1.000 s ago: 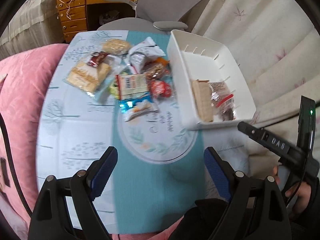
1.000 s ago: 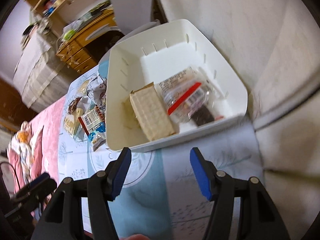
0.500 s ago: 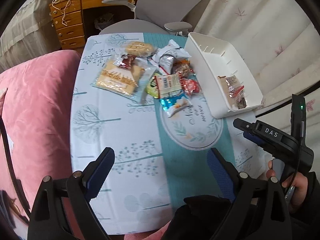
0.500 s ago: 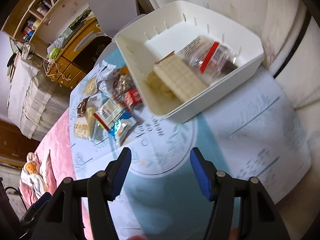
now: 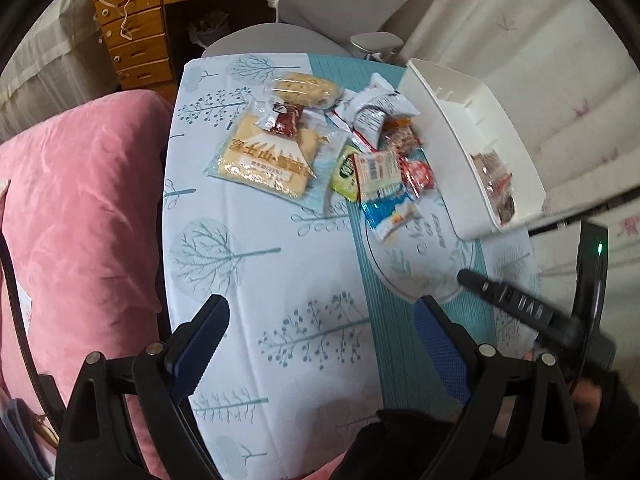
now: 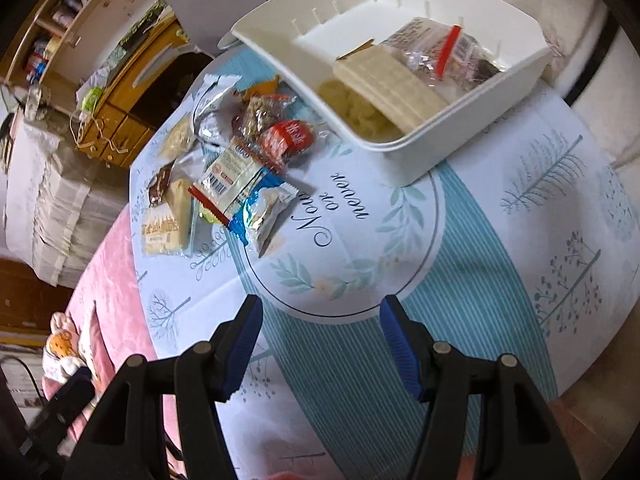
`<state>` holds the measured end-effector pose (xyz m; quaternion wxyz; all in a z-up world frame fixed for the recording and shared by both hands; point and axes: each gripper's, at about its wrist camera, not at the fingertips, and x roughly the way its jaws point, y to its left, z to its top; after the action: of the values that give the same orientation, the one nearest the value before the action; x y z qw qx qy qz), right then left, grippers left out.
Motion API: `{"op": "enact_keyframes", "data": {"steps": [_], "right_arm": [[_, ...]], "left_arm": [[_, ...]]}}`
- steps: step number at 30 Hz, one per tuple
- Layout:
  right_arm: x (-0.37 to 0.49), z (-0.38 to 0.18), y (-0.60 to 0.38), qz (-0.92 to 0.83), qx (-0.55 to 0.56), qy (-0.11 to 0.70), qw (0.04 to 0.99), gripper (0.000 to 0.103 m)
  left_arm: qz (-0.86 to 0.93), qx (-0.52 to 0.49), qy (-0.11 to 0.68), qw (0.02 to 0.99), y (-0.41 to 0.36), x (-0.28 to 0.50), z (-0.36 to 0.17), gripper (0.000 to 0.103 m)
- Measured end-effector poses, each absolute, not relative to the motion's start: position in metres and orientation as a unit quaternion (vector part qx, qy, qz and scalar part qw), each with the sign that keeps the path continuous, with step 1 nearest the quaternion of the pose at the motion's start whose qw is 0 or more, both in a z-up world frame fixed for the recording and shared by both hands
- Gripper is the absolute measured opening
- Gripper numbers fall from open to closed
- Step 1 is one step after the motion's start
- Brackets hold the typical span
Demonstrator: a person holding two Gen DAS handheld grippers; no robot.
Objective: Organize snacks
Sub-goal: 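Withdraw both tools from the tray toward the remaining snacks, then grasp the brown cookie pack with left tool while right tool grasps the blue snack pack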
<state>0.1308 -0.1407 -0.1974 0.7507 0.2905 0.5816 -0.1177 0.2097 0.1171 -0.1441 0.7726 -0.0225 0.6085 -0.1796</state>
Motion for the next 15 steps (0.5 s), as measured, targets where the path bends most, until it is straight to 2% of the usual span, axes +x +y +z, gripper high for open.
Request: {"op": "enact_keyframes", "data": {"steps": [6,15], "right_arm": [[0.152,-0.21,-0.121,-0.092,0.259,0.58,0.767,0.061],[0.178,-0.223,-0.104,-0.072,0.2,0.529,0.821,0.061]], "left_arm": [[-0.164,-0.033,0.612,0.773,0.111,0.246,-0.16,0.093],[-0.144,-0.03,0.603,0.784,0.087,0.304,-0.204,0.093]]}}
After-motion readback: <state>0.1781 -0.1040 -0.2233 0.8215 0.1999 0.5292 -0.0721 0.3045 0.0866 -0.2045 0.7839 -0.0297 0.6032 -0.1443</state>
